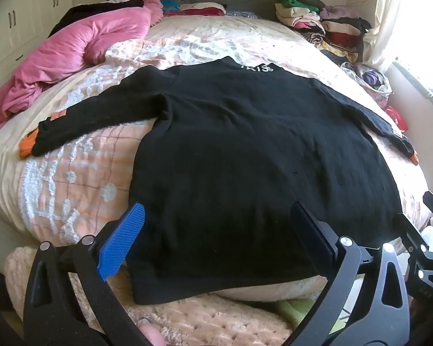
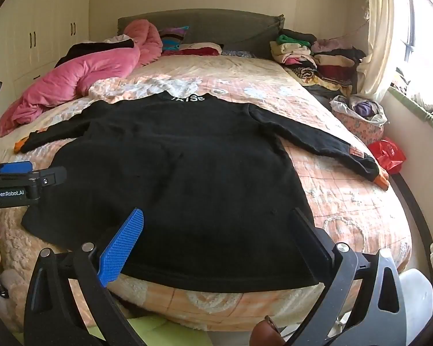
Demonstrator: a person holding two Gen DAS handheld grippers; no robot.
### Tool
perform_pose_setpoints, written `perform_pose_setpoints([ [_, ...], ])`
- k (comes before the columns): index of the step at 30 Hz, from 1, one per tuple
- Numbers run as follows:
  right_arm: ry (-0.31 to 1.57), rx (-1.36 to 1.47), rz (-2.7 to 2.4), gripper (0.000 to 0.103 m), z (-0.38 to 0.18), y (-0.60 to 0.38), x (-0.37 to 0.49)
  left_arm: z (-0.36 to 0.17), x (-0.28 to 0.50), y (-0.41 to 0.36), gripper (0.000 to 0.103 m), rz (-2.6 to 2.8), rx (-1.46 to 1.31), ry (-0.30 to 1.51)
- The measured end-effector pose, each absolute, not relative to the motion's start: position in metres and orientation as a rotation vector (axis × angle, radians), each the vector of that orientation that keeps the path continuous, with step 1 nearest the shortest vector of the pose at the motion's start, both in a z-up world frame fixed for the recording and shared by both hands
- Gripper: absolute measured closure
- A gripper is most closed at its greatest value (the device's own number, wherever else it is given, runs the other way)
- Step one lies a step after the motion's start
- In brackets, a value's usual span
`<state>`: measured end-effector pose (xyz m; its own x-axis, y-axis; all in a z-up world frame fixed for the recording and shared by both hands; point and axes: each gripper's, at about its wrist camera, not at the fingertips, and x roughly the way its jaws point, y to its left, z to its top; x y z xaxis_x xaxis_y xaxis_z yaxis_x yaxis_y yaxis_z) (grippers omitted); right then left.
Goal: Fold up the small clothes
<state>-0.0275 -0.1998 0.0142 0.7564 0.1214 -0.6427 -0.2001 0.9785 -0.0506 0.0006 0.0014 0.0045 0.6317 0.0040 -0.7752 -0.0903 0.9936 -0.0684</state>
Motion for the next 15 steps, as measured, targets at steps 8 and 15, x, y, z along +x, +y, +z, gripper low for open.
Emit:
perform_pose_setpoints([
  [8, 0.693, -0.115, 0.177, 0.004, 0.0147, -0.1997, -0.0264, 0.0074, 0.0, 0.0017, 0.008, 0.056, -0.103, 0.883],
  [15, 0.692, -0.121, 0.183, 0.004, 0.015, -0.1972, -0.0267, 0.0074, -0.0003, 0.0011, 0.008, 0.057, -0.102, 0.882],
])
